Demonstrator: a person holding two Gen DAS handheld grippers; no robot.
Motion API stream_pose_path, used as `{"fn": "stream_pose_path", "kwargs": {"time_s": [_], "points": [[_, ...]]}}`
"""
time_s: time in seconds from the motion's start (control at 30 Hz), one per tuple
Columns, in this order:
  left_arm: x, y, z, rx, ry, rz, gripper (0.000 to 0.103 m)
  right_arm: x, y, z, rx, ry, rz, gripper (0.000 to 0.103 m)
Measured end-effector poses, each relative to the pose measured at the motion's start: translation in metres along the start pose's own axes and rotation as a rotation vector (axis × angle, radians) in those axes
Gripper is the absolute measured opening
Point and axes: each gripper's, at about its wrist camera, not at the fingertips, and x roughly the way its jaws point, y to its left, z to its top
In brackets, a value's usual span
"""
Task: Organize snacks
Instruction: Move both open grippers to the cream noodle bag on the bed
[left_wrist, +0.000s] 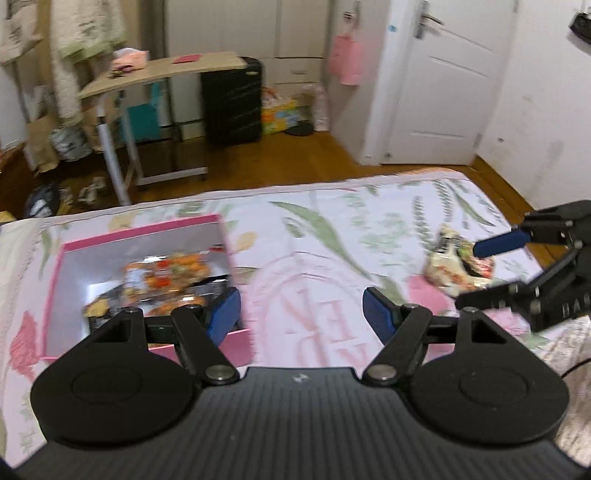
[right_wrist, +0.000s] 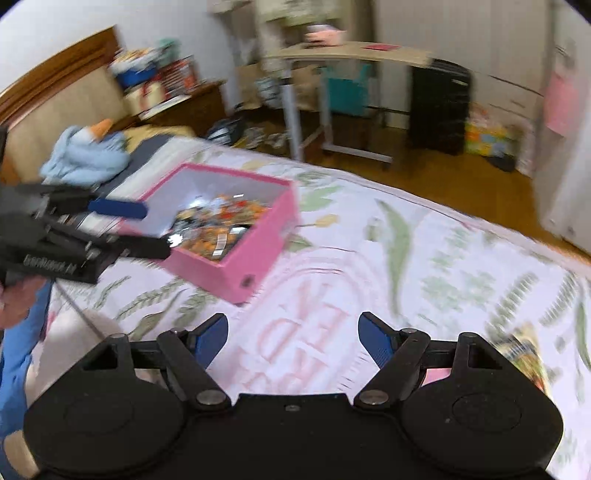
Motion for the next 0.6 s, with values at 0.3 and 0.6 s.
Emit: {"fn": "stream_pose_path", "kwargs": {"time_s": [0.3, 0.6], "points": [[0.071, -0.055, 0.005, -0.042, 0.072, -0.161, 0.073, 0.007, -0.116, -0.037, 0.241, -0.020, -0.035, 0.082], [0.163, -0.099, 0.003, -0.156, 0.174, -0.251, 0.073, 0.031, -0.218, -0.062, 0.442, -0.113, -0.147, 0.082]]}}
